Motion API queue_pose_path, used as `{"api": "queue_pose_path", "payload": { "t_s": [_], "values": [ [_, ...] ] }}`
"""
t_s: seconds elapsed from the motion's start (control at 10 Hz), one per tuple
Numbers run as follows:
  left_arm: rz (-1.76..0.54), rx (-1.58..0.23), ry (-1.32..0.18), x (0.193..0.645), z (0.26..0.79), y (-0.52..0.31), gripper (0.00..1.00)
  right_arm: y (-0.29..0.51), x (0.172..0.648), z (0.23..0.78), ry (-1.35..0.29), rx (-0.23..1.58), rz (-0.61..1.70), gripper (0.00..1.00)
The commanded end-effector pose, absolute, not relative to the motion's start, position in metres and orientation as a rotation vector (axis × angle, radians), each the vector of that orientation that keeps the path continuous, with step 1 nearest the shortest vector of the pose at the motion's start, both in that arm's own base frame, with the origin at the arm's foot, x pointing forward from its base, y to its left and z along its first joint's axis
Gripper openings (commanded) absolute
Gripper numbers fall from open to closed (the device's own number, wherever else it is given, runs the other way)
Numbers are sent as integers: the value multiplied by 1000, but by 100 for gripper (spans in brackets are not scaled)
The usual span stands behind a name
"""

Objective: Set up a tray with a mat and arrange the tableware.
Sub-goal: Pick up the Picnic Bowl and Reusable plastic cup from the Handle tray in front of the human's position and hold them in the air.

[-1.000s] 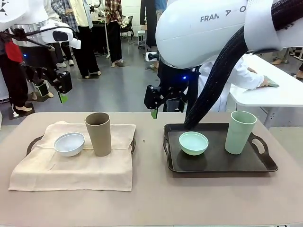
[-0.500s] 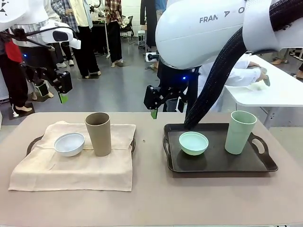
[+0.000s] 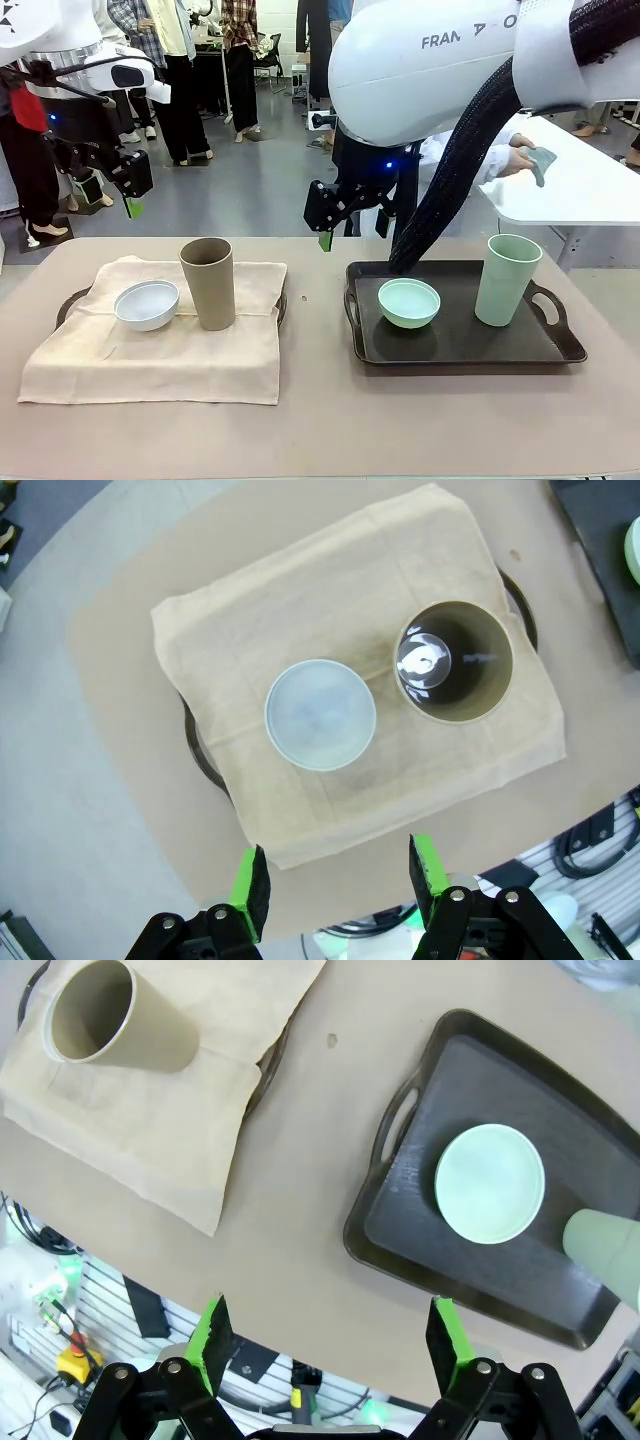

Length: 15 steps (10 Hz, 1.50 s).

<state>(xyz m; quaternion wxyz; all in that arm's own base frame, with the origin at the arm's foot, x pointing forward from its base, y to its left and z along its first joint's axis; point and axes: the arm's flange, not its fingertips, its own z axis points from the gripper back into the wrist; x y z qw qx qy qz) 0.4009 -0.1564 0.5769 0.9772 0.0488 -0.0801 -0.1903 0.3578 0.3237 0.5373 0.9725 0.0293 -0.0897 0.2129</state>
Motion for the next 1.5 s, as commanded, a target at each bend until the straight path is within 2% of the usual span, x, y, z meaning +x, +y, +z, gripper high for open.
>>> {"api": "queue_pose_path", "payload": {
  "t_s": [0.0,0.1,0.7,0.9,1.1,1.4],
  "values": [
    [-384,98,-161,401,577,-156,74,319,356,531,-186,85,444,100],
    [-383,50,-118,405,569,-144,74,324,358,537,-181,59,430,100],
    [-290,-251,21,442,562,-105,74,169,398,552,-167,198,175,100],
    [-262,-403,58,454,555,-65,74,110,394,549,-175,261,134,100],
    [-242,-545,65,464,553,-23,74,46,383,545,-218,404,115,100],
    [-216,-725,19,458,555,24,74,-27,356,530,-282,573,62,100]
  ]
}}
